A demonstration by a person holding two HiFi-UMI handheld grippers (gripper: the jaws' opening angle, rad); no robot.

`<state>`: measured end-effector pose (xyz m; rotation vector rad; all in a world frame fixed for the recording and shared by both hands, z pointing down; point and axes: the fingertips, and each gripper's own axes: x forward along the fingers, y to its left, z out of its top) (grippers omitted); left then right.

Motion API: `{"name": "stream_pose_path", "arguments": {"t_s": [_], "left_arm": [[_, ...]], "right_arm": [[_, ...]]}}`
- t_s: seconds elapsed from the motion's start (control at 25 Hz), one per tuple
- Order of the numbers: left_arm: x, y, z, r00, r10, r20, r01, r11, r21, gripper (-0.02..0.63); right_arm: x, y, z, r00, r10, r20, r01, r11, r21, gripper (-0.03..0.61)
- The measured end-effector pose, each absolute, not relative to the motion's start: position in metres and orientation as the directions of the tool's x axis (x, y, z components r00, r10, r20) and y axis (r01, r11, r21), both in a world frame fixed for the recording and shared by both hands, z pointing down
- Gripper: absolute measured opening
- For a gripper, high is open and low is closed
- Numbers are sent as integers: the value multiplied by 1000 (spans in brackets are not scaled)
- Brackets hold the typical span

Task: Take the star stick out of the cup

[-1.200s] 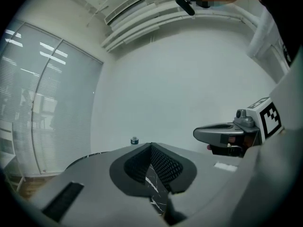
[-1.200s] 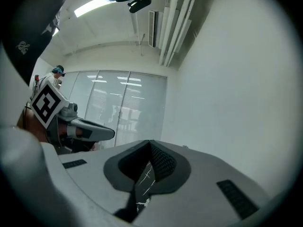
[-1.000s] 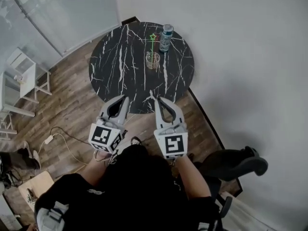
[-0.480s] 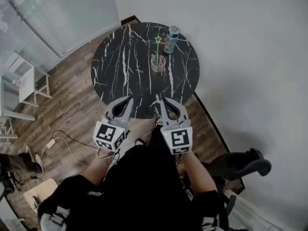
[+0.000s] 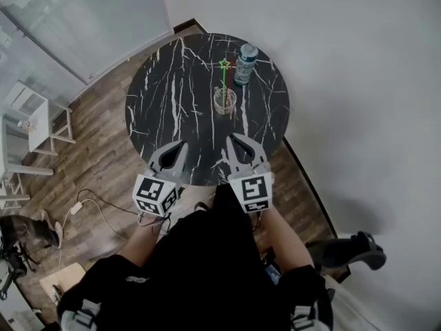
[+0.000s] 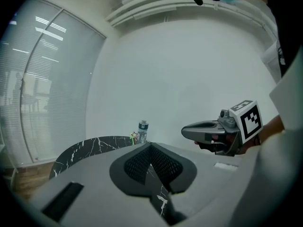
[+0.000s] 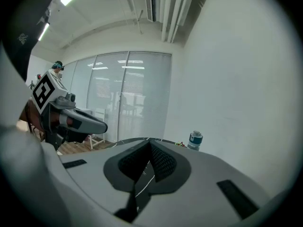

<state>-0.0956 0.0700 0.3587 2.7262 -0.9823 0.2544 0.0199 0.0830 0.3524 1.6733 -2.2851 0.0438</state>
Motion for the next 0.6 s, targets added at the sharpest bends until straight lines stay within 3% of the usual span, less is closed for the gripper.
{"name": "stream_pose_path", "arguments": {"t_s": [0.6], "left_arm": [[-37,-35,417,666,-636,390,-730,-662,168,-2]], "right_arm": [[92,-54,439,-368,-838,404,-916,401,-2,-3]]}}
